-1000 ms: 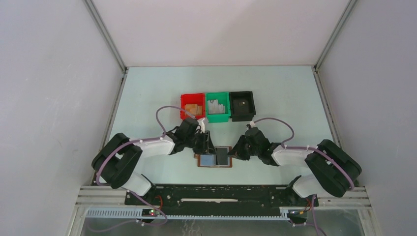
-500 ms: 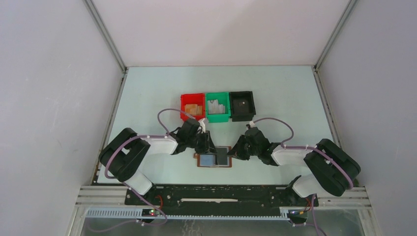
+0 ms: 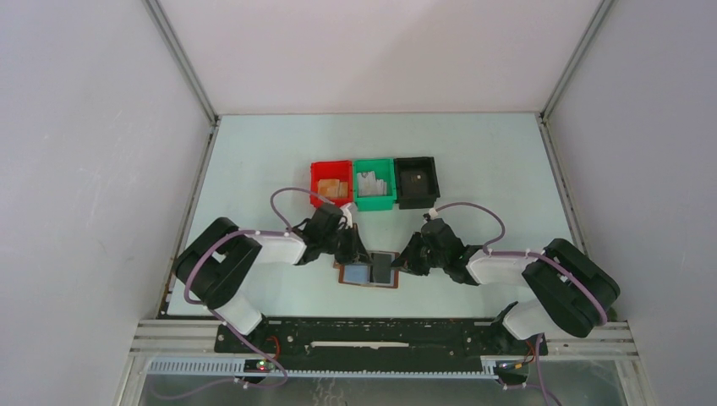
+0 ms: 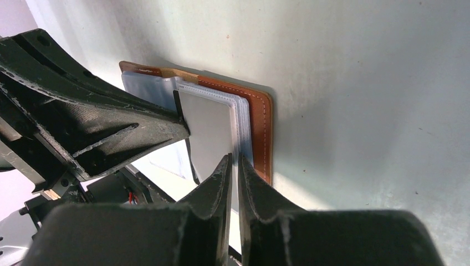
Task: Take the credit cards out of the card holder
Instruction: Remove the credit card from the card holder.
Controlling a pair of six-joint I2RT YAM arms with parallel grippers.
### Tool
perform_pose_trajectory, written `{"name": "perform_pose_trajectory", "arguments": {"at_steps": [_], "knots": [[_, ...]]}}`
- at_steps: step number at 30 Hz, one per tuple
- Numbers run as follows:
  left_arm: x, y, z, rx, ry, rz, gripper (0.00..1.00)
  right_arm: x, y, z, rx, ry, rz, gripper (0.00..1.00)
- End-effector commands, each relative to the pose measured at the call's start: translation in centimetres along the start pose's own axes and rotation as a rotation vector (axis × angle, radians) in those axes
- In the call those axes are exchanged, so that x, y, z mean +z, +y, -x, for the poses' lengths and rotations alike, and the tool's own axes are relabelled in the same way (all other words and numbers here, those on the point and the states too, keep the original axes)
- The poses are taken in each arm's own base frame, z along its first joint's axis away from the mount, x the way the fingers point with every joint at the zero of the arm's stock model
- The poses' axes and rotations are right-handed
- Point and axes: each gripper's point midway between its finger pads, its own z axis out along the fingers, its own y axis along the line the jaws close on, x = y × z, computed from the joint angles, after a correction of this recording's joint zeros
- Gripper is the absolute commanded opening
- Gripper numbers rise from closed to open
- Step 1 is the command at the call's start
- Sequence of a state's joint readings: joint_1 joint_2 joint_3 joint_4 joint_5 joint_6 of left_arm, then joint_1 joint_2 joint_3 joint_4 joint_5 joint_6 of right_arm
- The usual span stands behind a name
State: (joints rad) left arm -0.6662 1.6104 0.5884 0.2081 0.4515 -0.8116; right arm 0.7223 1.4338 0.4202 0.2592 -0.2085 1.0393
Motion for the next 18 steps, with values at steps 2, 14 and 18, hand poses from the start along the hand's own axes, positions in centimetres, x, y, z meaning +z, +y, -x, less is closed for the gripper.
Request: {"name": "perform_pose_trajectory", "arguments": {"at_steps": [2, 14, 18], "knots": [[-0.6, -0.5, -0.5, 0.044, 0.034, -0.041, 0.0, 0.5, -0.1, -0.1, -0.003, 0.002, -0.019, 0.15], [-1.9, 0.3, -0.2, 0.04, 0.023, -0.044, 0.0, 0.9, -2.4, 0.0, 0.035, -0.012, -0.112, 0.12], [-2.0, 0.8, -0.4, 0.031, 0.026, -0.038, 0.0, 0.9, -2.9, 0.1, 0.05, -0.016, -0.137, 0.12]]}}
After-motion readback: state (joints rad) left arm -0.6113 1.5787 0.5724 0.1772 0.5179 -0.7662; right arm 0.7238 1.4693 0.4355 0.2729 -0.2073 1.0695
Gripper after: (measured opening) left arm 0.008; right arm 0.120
